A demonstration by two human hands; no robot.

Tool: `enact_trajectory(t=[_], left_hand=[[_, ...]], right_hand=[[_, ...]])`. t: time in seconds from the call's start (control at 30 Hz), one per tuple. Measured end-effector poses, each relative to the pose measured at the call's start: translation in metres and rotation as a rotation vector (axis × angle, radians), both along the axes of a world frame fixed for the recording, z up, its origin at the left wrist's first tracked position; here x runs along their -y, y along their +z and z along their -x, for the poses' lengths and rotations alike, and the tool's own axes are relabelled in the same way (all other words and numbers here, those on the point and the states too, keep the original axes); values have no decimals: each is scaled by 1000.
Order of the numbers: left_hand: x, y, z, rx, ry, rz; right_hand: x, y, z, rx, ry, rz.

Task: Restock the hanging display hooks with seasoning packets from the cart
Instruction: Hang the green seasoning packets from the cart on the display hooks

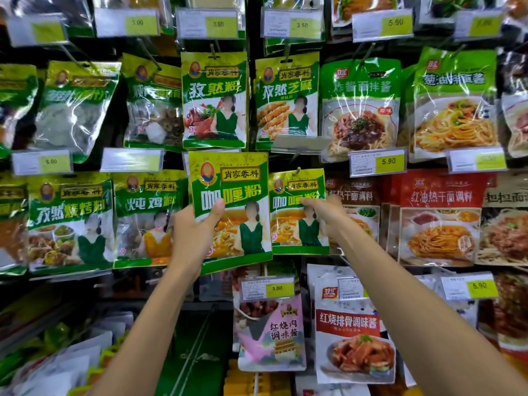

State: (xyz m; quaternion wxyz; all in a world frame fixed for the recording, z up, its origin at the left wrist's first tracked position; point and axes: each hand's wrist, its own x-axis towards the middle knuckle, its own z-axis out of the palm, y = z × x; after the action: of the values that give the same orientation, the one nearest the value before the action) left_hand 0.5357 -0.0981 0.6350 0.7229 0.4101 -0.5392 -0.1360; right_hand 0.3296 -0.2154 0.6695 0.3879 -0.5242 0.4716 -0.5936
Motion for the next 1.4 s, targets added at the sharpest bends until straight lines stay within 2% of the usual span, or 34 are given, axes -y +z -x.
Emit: enact_trajectory(t=[0.33, 0.43, 0.5, 0.53, 0.6, 0.67, 0.73, 0.83, 0.9, 1.03, 1.1, 1.17, 1.27, 1.4], left_hand=[[2, 2, 6, 0, -43, -4], [0, -3, 6, -35, -93, -19], [2, -6, 8, -49, -135, -47], [4, -8, 11, -47, -158, -67], [4, -10, 22, -33, -186, -99], [4, -10, 35, -3, -201, -119], [8, -12, 48, 41, -212, -118], [15, -14, 57, 162, -200, -97], [17, -9, 52, 298, -39, 10], [20, 26, 21, 425, 609, 429], [30, 44, 8, 522, 863, 546], [44, 55, -3, 657, 958, 568], [62, 57, -12, 814, 977, 534], [75, 52, -15, 868, 975, 505]], right_hand=[[14, -1, -5, -290, -93, -17], [3, -13, 0, -385, -225, 117], [-10, -26, 3, -303, -326, 297], [-21, -31, 2, -229, -301, 361], [-44, -36, -2, -49, -60, 375], [-63, -35, -8, 93, 224, 292], [-73, -34, -11, 83, 270, 255], [-77, -35, -6, 49, 199, 278], [-75, -38, 2, 57, 193, 278], [-70, -39, 13, 55, 157, 244], [-67, -38, 15, 57, 136, 223], [-65, -34, 17, 34, 113, 215], [-62, -24, 16, 20, 101, 240], [-57, -13, 16, 54, 78, 243]])
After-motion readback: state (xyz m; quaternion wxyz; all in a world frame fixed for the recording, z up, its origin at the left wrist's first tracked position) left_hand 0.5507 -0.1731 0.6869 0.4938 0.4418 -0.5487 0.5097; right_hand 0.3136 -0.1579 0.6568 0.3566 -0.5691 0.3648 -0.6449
